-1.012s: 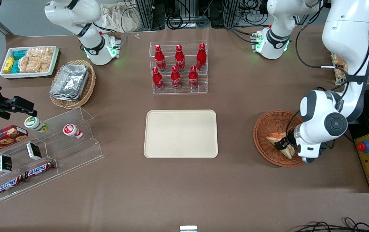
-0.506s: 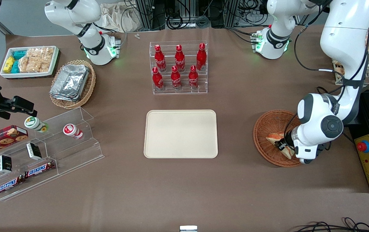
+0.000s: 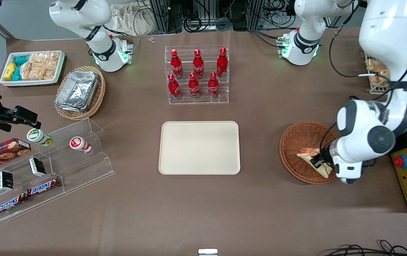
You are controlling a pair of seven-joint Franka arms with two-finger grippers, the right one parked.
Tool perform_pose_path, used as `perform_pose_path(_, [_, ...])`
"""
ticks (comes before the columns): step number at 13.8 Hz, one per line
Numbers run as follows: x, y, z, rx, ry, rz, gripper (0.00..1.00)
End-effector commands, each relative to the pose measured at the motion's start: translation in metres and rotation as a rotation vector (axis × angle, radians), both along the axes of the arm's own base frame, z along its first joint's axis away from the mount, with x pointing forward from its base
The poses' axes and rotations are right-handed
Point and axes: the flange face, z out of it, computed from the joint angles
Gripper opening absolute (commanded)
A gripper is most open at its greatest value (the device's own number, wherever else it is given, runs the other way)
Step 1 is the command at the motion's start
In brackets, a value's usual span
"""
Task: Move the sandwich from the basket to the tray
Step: 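Close the left gripper on the sandwich and lift it up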
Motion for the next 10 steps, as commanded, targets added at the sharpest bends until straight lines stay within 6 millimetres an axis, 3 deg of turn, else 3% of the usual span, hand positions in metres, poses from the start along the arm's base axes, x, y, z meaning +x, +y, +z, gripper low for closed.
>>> perform_pose_path(1, [0.008,0.001,0.089,0.01,0.047,-0.045,0.0])
perform_pose_path(4, [0.002,-0.003,0.166,-0.071,0.075,-0.16,0.0])
perform_pose_path(6, [0.0,-0.025,0.205,-0.137,0.022,-0.243,0.0])
perform_pose_path(8, [-0.006,-0.07,0.211,-0.163,0.0,-0.382,0.0])
perform_pose_path(10, [-0.01,-0.129,0.195,-0.127,-0.013,-0.49,0.0])
